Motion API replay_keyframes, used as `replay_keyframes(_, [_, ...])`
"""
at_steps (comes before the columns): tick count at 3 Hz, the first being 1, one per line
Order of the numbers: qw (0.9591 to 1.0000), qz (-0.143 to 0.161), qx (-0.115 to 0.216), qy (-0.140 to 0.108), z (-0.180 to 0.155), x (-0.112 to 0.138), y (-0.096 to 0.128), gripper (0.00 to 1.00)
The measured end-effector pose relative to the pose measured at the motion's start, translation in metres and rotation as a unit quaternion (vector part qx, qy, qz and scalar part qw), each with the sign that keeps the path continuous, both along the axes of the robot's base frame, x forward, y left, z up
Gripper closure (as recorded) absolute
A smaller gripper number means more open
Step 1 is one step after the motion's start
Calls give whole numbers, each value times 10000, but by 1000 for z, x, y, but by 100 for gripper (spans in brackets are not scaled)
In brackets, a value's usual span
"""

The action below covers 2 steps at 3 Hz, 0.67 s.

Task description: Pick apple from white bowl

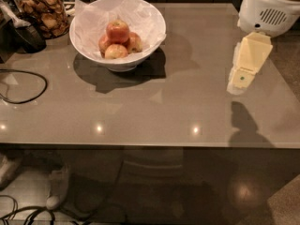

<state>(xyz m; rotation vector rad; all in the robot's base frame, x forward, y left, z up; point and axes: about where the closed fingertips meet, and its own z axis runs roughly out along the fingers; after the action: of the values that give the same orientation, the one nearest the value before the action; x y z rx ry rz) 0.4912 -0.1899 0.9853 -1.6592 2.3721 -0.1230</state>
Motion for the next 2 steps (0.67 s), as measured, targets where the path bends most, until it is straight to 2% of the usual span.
replay_keyframes(1, [9999,32,28,-113,3,7,6,0])
replay_keyframes(2, [9997,-95,124,-166,0,8,3,0])
